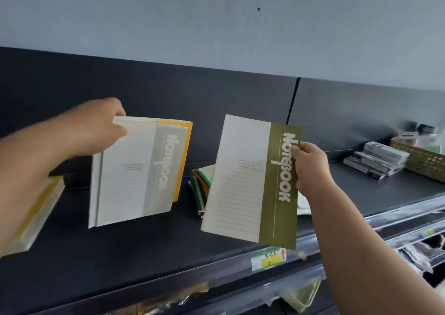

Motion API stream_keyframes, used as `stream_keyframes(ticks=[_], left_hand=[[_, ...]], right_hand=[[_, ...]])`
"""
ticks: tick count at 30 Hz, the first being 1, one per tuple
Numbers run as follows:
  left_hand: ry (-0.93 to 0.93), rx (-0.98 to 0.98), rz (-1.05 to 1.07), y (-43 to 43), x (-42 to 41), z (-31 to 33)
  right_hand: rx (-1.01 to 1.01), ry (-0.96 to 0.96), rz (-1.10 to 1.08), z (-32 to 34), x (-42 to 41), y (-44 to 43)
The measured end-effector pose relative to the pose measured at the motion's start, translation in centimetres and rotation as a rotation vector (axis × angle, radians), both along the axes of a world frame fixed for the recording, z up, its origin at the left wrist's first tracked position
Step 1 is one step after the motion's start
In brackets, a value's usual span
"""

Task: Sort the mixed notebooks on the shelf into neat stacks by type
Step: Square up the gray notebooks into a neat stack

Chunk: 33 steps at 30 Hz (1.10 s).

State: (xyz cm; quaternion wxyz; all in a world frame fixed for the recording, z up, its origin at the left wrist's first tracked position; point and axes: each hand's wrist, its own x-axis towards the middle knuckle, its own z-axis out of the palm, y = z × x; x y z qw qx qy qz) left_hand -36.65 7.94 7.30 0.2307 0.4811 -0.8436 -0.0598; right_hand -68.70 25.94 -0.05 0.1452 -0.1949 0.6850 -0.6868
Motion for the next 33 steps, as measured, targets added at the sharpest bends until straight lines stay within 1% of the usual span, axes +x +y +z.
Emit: stream_keyframes(ticks=[2,4,8,13,17,21,23,25,26,27,28,29,31,33], left_hand=[[0.019,-0.028,-0.030,0.8,-1.1,2.6],[0.060,-0.024,-0.063,1.6,-3.2,3.8],[0.118,0.058,-0.098,2.5,-8.8,2.9],[0.135,0.113,-0.096,2.7,-14.5,2.2],[0.147,0.154,-0.104,2.7,-17.7,2.8],[0.161,0.191,-0.110,2.6,-20.2,2.8],[0.166,0.201,-0.110,2.5,-21.2,2.4],[0.166,0.214,-0.106,2.4,-21.8,2.1],[0.161,0.217,-0.102,2.4,-22.0,2.0],[0.155,0.218,-0.098,2.3,-22.0,1.9],[0.148,0.220,-0.093,2.2,-22.0,1.9],[0.145,0.223,-0.088,2.1,-22.0,1.9],[0.153,0.230,-0.086,2.0,-21.7,1.9],[0.164,0.230,-0.096,1.9,-21.4,1.9]], right_hand=[[0.020,-0.028,0.042,-0.1,-2.5,-0.3],[0.038,-0.042,0.067,-0.4,-4.9,-0.4],[0.085,-0.060,0.096,-1.2,-9.5,-0.5],[0.176,-0.065,0.097,-1.3,-14.7,-0.6],[0.240,-0.075,0.087,-2.0,-19.4,-1.3],[0.291,0.024,0.034,-3.7,-23.2,-2.6],[0.302,0.000,0.005,-5.2,-24.3,-3.5],[0.352,-0.018,0.000,-6.6,-24.5,-4.1],[0.345,0.004,0.002,-6.9,-24.5,-4.3],[0.424,0.036,0.032,-7.2,-24.2,-4.5],[0.431,0.050,0.057,-7.0,-23.5,-4.5],[0.369,0.015,0.068,-6.8,-22.8,-4.7],[0.380,0.162,0.148,-6.4,-20.9,-5.1],[0.340,0.254,0.281,-5.2,-18.7,-5.5]])
